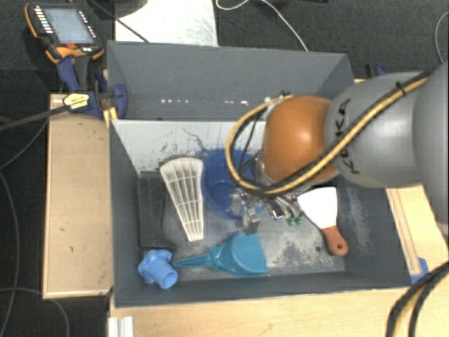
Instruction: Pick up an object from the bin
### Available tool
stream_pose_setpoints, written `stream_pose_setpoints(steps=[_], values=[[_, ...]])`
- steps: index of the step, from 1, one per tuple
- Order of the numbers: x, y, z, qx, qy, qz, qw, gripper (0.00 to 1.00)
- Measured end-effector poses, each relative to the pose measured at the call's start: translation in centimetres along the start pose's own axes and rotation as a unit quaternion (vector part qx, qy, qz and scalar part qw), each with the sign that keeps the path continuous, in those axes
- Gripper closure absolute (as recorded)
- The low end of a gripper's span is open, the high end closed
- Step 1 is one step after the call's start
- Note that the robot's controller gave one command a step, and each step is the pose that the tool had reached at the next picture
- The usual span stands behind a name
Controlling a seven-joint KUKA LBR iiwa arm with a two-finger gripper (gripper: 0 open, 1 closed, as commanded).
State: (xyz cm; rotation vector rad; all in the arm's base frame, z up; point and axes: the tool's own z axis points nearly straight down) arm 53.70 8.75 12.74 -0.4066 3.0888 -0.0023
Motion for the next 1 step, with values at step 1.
stream_pose_setpoints(steps=[1], values=[[0.64, 0.01, -8.32, 0.001, -0.0061, -0.032, 0.9995, 1.0]])
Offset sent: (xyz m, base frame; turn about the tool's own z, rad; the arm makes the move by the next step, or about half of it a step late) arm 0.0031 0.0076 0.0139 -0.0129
